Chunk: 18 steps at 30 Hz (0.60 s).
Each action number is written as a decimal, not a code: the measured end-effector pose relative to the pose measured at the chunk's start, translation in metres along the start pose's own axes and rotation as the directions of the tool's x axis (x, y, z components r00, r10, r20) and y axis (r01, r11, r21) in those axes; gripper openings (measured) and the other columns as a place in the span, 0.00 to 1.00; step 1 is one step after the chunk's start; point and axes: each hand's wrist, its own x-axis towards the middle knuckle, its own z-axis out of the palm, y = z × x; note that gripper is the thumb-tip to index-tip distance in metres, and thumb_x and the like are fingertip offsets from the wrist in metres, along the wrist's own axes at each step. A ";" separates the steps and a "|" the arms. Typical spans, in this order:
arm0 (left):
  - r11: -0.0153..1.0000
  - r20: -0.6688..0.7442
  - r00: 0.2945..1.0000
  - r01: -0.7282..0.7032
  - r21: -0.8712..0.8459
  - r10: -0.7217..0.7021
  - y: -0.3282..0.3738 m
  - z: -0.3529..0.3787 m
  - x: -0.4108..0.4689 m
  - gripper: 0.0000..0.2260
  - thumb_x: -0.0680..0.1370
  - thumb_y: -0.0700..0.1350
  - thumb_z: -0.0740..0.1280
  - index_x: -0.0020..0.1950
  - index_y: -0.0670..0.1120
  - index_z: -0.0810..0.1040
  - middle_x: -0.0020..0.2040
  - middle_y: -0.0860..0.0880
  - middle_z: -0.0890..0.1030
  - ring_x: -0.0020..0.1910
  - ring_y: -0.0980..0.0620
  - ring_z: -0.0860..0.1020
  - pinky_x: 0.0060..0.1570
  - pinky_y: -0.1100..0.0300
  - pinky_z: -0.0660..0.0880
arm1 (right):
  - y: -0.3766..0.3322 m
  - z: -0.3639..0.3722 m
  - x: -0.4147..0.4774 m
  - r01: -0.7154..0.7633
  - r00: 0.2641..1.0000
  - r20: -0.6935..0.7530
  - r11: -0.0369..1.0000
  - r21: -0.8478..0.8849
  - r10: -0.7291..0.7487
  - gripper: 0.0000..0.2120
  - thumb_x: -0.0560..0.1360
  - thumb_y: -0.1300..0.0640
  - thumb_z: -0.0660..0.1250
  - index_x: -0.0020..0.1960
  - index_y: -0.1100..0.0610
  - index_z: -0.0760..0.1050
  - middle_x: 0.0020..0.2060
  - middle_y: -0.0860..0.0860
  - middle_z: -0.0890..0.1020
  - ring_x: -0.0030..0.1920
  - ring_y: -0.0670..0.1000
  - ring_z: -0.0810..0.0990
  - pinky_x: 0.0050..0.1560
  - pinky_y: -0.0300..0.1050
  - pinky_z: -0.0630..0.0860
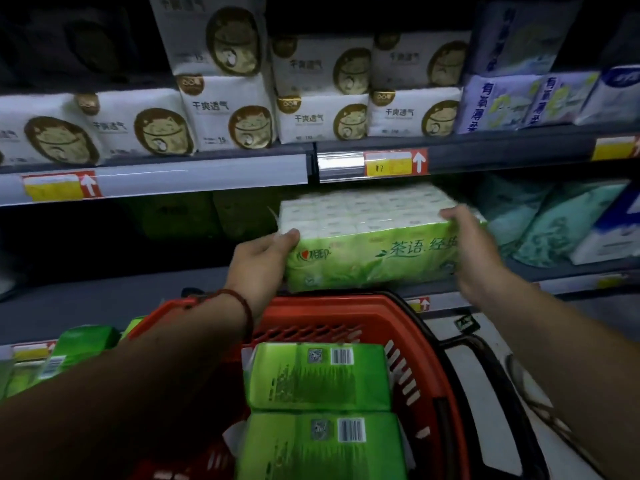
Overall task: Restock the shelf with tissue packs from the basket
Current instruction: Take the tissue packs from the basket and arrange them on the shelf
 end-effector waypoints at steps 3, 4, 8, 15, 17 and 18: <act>0.997 0.066 0.994 -0.081 -0.015 0.082 -0.001 0.052 0.007 0.15 0.72 0.61 0.72 0.48 0.50 0.88 0.49 0.47 0.89 0.53 0.44 0.86 0.62 0.38 0.79 | -0.009 -0.033 0.034 0.024 0.997 -0.074 0.995 0.099 -0.017 0.19 0.65 0.43 0.69 0.51 0.53 0.82 0.45 0.54 0.84 0.45 0.56 0.82 0.40 0.49 0.77; 0.994 0.082 0.991 -0.106 -0.018 0.107 0.000 0.069 0.010 0.19 0.71 0.62 0.71 0.49 0.48 0.87 0.50 0.46 0.88 0.54 0.43 0.85 0.61 0.37 0.79 | -0.011 -0.043 0.046 0.030 0.995 -0.102 0.992 0.121 -0.018 0.19 0.62 0.43 0.69 0.49 0.52 0.81 0.45 0.53 0.83 0.45 0.56 0.82 0.42 0.50 0.76; 0.995 0.071 0.992 -0.099 -0.014 0.100 -0.005 0.121 0.033 0.29 0.66 0.66 0.72 0.53 0.43 0.85 0.52 0.48 0.87 0.56 0.46 0.84 0.62 0.37 0.79 | -0.016 -0.074 0.086 0.035 0.986 -0.165 0.992 0.123 -0.015 0.18 0.57 0.42 0.68 0.43 0.48 0.78 0.44 0.52 0.81 0.44 0.57 0.81 0.46 0.60 0.75; 0.999 0.043 0.998 -0.042 0.011 0.041 -0.025 0.141 0.048 0.38 0.65 0.70 0.74 0.68 0.49 0.81 0.66 0.51 0.83 0.66 0.50 0.80 0.68 0.43 0.76 | 0.018 -0.086 0.122 0.017 0.995 -0.101 0.999 0.046 -0.012 0.19 0.65 0.38 0.66 0.49 0.49 0.77 0.50 0.53 0.81 0.49 0.56 0.81 0.46 0.53 0.75; 0.997 0.056 0.997 -0.052 0.053 0.049 -0.026 0.138 0.041 0.36 0.68 0.70 0.73 0.70 0.52 0.80 0.68 0.53 0.81 0.67 0.52 0.79 0.64 0.43 0.79 | 0.019 -0.086 0.131 -0.014 0.984 -0.177 0.995 -0.098 -0.004 0.33 0.62 0.30 0.64 0.59 0.49 0.78 0.60 0.55 0.80 0.56 0.58 0.79 0.55 0.55 0.76; 0.997 0.073 0.996 -0.057 0.052 0.053 -0.027 0.138 0.040 0.34 0.70 0.69 0.73 0.71 0.52 0.79 0.70 0.52 0.80 0.67 0.52 0.79 0.59 0.44 0.82 | 0.017 -0.087 0.131 -0.031 0.975 -0.221 0.983 -0.183 -0.010 0.40 0.61 0.27 0.62 0.66 0.50 0.75 0.65 0.57 0.77 0.61 0.60 0.77 0.59 0.58 0.75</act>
